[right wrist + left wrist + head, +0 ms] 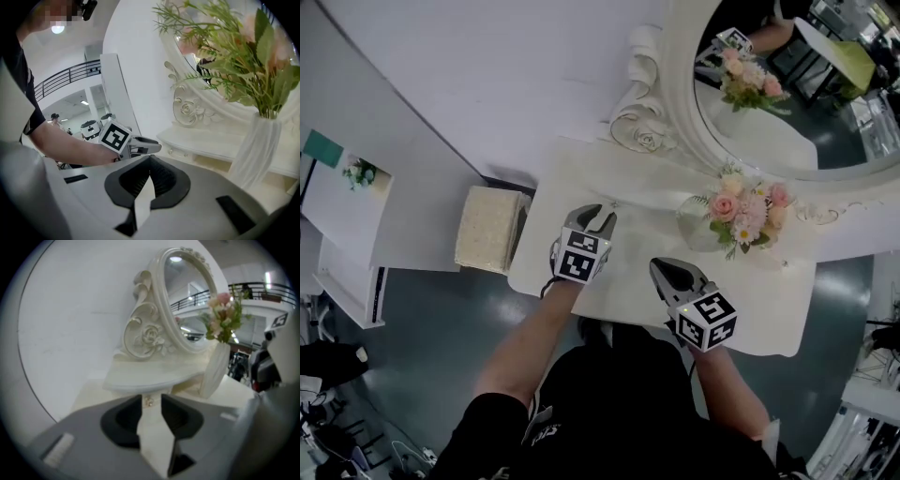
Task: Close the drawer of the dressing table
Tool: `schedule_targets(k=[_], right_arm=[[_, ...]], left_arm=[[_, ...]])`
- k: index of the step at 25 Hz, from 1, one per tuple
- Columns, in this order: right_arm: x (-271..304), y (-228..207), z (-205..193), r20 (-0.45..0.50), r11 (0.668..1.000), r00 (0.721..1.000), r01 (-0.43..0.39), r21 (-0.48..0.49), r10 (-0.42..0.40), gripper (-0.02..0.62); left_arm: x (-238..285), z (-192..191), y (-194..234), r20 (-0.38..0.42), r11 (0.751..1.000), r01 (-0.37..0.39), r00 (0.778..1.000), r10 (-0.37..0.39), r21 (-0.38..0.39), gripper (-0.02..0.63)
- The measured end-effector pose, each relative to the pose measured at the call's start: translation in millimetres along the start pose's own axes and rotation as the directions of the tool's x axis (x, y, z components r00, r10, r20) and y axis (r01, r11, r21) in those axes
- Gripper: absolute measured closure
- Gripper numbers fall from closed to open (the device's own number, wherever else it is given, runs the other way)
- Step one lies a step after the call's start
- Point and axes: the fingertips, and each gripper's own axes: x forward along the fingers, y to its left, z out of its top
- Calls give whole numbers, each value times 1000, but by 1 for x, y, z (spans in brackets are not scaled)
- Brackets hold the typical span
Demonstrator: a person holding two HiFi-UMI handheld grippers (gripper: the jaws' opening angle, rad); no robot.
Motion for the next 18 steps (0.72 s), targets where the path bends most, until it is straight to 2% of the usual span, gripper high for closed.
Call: schedule_targets(k=[10,18], right_arm=[[-29,33,32,84,998,995,57,-32,-54,600],[-58,39,55,150,995,986,81,-59,-72,600]], left_arm=[[-96,25,-11,106,1000,0,994,3,-30,499],[-140,59,-25,178,999,-8,984,16,-44,522]])
